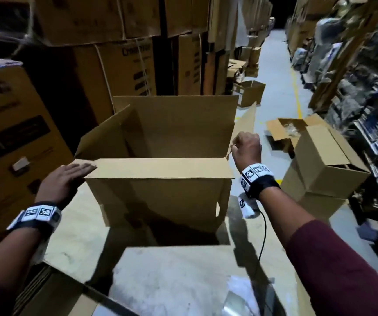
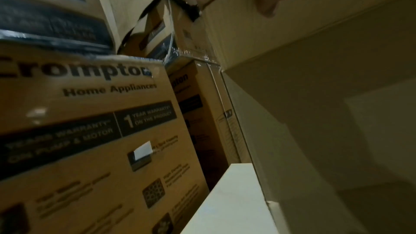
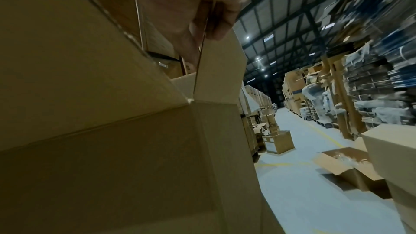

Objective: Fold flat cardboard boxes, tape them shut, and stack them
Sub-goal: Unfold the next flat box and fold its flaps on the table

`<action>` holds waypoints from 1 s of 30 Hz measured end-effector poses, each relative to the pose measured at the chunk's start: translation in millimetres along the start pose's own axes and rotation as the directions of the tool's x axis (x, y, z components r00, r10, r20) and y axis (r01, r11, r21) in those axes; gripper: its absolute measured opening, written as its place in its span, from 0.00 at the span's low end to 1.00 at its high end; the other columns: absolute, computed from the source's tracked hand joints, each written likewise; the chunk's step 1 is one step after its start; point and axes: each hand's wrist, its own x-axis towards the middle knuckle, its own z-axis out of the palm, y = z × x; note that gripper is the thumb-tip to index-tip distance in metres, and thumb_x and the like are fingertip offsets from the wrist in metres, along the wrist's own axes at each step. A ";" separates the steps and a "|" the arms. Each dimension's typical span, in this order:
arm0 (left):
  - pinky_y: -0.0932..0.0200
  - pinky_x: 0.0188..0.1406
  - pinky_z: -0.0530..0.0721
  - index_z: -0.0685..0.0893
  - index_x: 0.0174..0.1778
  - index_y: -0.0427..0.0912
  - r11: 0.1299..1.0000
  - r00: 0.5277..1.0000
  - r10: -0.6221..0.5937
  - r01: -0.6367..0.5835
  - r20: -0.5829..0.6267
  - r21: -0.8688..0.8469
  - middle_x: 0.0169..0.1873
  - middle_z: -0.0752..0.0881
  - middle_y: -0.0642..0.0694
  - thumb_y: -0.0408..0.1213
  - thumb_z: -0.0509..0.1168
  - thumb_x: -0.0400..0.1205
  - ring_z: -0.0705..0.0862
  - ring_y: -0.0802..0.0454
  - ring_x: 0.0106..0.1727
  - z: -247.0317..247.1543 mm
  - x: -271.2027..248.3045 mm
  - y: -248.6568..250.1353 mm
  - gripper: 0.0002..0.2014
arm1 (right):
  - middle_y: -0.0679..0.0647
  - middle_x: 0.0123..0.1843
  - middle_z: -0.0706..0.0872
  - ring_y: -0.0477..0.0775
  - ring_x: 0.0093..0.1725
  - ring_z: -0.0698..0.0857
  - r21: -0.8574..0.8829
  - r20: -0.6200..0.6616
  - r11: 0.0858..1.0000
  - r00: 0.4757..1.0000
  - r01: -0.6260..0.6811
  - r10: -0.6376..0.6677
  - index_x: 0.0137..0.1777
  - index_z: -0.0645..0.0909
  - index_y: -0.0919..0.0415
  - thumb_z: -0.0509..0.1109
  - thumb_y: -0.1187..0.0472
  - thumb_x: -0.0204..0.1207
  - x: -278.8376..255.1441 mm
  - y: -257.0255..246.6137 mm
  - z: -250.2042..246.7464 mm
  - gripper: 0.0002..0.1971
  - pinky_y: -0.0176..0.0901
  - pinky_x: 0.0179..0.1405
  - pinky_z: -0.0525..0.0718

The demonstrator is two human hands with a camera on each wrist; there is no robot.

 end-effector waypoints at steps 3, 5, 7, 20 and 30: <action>0.41 0.64 0.76 0.84 0.71 0.40 0.996 0.996 0.085 -0.085 0.022 0.000 0.67 0.86 0.38 0.12 0.71 0.73 0.84 0.33 0.66 32.2 4.2 -55.0 0.31 | 0.62 0.50 0.87 0.61 0.53 0.79 0.008 -0.051 1.000 0.999 -0.017 0.017 0.53 0.84 0.63 0.76 0.67 0.76 -4.2 -37.4 30.8 0.08 0.44 0.50 0.71; 0.45 0.61 0.76 0.84 0.72 0.40 0.989 0.989 0.145 -0.145 0.028 0.003 0.68 0.86 0.40 0.15 0.66 0.73 0.84 0.34 0.66 46.0 13.6 -84.0 0.30 | 0.61 0.50 0.85 0.58 0.52 0.79 0.059 -0.122 0.993 0.986 -0.106 0.112 0.57 0.81 0.62 0.80 0.64 0.74 -2.9 -61.2 47.9 0.14 0.42 0.51 0.72; 0.44 0.61 0.75 0.83 0.73 0.43 0.986 0.986 0.166 -0.166 0.026 -0.018 0.69 0.85 0.42 0.21 0.53 0.74 0.82 0.33 0.68 55.6 21.9 -104.9 0.32 | 0.63 0.54 0.84 0.61 0.59 0.79 0.101 -0.186 0.971 0.955 -0.217 0.232 0.61 0.76 0.64 0.82 0.62 0.71 -3.9 -81.4 63.7 0.23 0.48 0.58 0.76; 0.31 0.78 0.65 0.74 0.80 0.55 0.972 0.982 0.181 -0.169 0.059 -0.161 0.77 0.77 0.52 0.10 0.66 0.70 0.71 0.39 0.80 66.5 39.6 -202.7 0.46 | 0.77 0.70 0.80 0.77 0.69 0.79 0.044 -0.133 0.807 0.797 -0.589 0.589 0.73 0.74 0.76 0.66 0.51 0.87 -14.3 -138.4 106.4 0.27 0.61 0.67 0.77; 0.30 0.84 0.43 0.45 0.87 0.64 0.954 0.860 0.291 -0.291 0.418 -0.066 0.89 0.43 0.52 0.83 0.26 0.70 0.44 0.46 0.89 58.1 78.5 -137.0 0.49 | 0.72 0.55 0.85 0.74 0.55 0.85 -0.270 0.026 0.871 0.901 -0.411 0.433 0.88 0.57 0.55 0.62 0.69 0.82 -30.7 -153.8 112.4 0.35 0.59 0.54 0.83</action>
